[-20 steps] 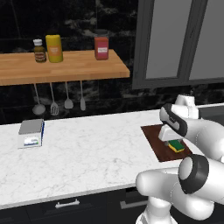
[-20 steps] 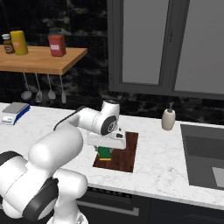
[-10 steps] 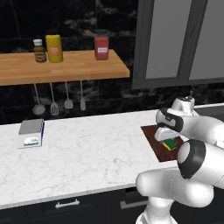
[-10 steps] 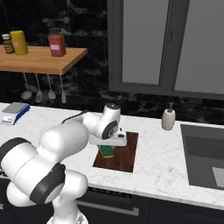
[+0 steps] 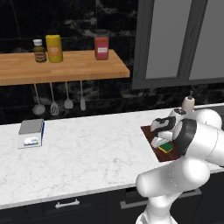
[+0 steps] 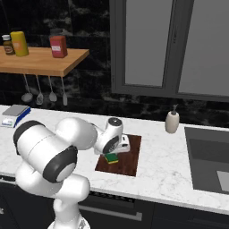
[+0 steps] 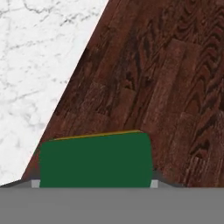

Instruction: Pick up the sponge from the counter and clean the cutting board by briefly scrubbing or pressing down on the cutting board. Once finished, release the sponge.

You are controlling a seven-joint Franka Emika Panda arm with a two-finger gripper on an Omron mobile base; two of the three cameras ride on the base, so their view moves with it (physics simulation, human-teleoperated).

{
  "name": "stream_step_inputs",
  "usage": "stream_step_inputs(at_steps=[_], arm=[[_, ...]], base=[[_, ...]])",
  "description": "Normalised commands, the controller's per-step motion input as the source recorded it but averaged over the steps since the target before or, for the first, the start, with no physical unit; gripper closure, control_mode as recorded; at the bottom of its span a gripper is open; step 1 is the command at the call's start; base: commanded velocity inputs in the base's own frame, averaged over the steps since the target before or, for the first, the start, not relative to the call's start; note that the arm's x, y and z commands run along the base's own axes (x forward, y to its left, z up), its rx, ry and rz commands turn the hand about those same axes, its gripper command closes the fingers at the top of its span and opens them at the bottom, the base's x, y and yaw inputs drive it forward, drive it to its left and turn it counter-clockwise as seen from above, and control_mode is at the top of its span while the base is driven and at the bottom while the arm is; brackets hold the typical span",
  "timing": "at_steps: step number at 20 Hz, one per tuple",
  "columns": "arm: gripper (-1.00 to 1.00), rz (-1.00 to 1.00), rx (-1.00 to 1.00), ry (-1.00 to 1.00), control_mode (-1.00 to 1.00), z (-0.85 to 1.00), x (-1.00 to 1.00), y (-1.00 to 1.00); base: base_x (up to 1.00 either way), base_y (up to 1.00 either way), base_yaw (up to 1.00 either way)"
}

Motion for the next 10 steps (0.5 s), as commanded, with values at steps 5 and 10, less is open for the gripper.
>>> stream_step_inputs(at_steps=[5,10], arm=[[1.00,0.10,0.00,-0.16,-1.00,-0.52,0.37,-0.01],[1.00,0.08,0.09,-0.18,-1.00,-0.20,0.54,-0.02]], base=[[0.00,0.00,0.00],[0.00,0.00,0.00]])
